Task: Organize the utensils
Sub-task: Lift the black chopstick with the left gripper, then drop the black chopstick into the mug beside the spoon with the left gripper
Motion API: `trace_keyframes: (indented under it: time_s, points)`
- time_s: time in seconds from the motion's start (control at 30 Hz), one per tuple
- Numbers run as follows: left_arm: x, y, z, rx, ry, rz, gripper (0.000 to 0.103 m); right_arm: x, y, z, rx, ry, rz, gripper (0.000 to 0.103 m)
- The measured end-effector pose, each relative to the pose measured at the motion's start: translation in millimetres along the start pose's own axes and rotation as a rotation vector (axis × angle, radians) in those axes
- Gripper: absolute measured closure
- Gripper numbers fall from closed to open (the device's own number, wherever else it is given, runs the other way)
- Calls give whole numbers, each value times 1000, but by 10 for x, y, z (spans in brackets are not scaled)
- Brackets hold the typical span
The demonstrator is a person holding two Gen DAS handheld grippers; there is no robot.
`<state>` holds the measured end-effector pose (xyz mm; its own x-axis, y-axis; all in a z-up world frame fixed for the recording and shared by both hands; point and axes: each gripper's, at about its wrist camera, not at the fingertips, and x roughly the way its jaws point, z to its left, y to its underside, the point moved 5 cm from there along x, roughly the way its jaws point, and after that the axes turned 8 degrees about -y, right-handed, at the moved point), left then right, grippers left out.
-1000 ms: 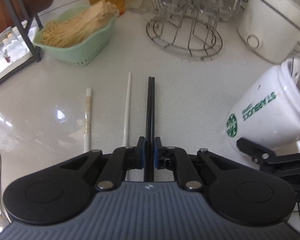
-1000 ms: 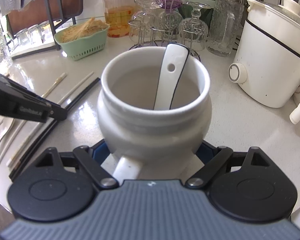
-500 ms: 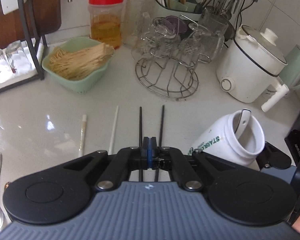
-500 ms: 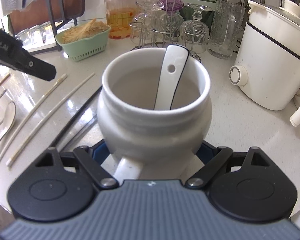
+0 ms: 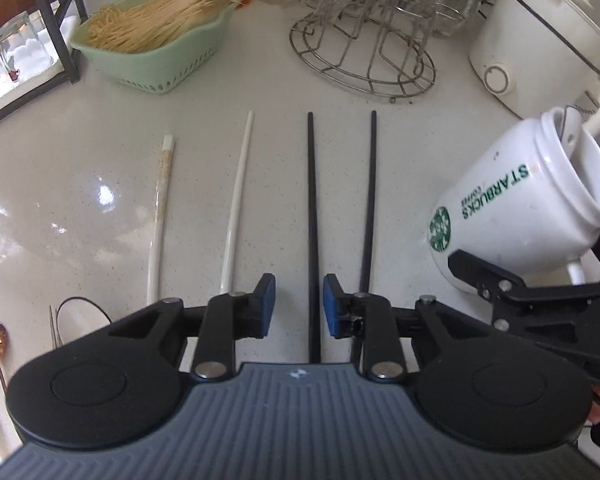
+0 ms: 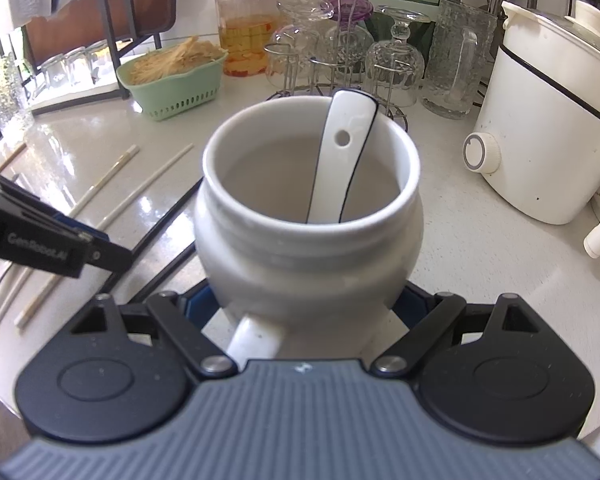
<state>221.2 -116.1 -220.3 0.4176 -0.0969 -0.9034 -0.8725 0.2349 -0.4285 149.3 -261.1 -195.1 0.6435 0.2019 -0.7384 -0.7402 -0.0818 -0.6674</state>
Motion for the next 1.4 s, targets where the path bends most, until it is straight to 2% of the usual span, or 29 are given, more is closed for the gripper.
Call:
trace_keyframes:
  time_s: [0.43, 0.5, 0.57, 0.6, 0.8, 0.97, 1.4]
  points:
    - [144, -226, -96, -2, -5, -32, 75, -2, 1, 6, -2, 1, -2, 12]
    - [166, -256, -115, 7, -23, -44, 81, 0, 1, 10, -3, 1, -2, 12]
    - [190, -282, -135, 16, -43, -57, 94, 4, 1, 15, -5, 4, -1, 12]
    - [202, -295, -145, 21, -55, -61, 96, 4, 3, 17, -4, 5, -2, 12]
    - [199, -332, -188, 29, -77, -79, 98, 18, 1, 25, -8, 14, -1, 12]
    - [-59, -370, -165, 15, -60, -139, 98, 24, 1, 24, -15, 18, -4, 11]
    - [-854, -410, -136, -83, 52, -284, 98, 46, 3, 31, -31, 26, -20, 11]
